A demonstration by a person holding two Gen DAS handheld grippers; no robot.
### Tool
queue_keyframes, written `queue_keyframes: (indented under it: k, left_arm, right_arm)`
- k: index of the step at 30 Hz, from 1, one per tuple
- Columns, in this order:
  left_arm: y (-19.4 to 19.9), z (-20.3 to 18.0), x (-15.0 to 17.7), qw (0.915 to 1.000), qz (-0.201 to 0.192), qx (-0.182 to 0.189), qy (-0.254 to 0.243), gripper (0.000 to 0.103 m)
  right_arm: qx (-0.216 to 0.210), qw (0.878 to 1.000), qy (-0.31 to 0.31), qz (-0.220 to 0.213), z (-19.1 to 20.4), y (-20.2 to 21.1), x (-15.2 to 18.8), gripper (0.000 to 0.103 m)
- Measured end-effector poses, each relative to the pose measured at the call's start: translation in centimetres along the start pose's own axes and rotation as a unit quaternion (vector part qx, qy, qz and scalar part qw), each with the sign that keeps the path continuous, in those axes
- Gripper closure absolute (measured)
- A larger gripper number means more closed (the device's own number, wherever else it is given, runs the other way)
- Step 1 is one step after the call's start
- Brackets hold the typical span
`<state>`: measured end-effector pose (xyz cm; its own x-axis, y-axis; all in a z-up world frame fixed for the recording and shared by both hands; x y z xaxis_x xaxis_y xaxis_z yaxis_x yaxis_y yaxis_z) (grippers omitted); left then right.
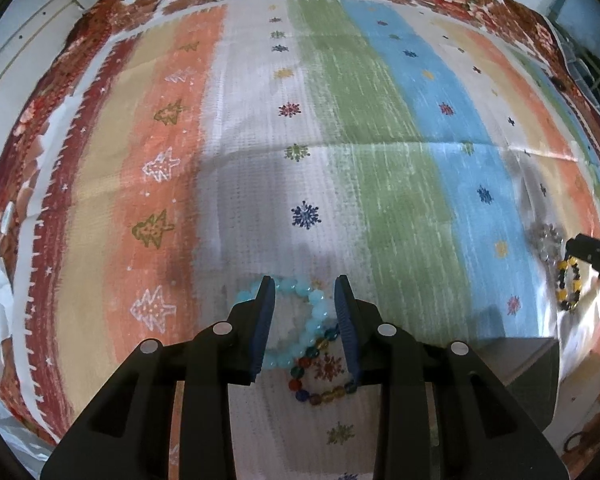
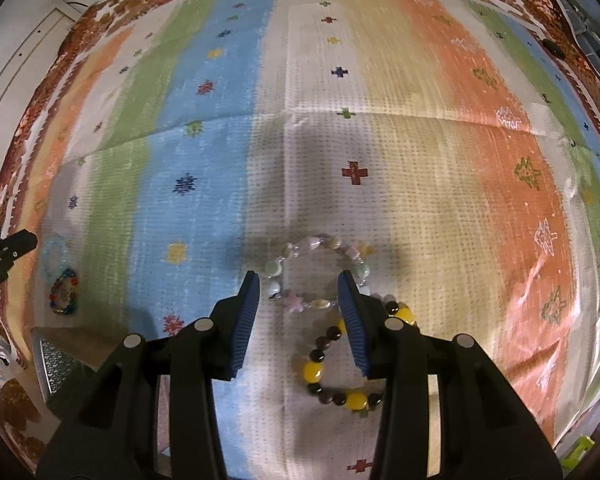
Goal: Organize jewelry
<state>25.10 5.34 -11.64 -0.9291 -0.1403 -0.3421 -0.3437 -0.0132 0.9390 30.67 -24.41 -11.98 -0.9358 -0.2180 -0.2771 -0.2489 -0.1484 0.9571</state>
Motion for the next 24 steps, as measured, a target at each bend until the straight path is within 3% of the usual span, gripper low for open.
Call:
queue_keyframes:
  k: [9, 15, 24]
  left_arm:
    - [-2.4, -1.1, -0.3, 0.9994, 0.032, 0.016, -0.001, 0.072]
    - [-4.7, -1.3, -0.5, 0.9981, 0.061, 0.004, -0.008, 0.071]
    - [-3.9, -1.4, 0.0, 0.9983, 0.058, -0.001, -0.007, 0.07]
  right_arm:
    - [0.024, 0.999, 0.0, 0.035, -1.5, -2.9, -1.4, 0.06]
    - [0.03, 0.998, 0.008, 0.057, -1.9, -4.7, -1.6, 0.055]
    - [0.023, 0.998, 0.003, 0.056, -2.4, -4.9, -1.9, 0.055]
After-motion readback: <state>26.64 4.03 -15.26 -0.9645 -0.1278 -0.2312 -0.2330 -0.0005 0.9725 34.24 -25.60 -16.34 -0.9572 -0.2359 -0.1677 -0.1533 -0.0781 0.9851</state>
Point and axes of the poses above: each gripper's, at about its wrist camera, not at the fingertips, and y roughly against the way its jaws point, z to its left, x to its underside, the point moved 2 cm from there along -y, roughly the way its jaws point, and after that the axes turned 2 degrees about -z, right-handed, at the moved point
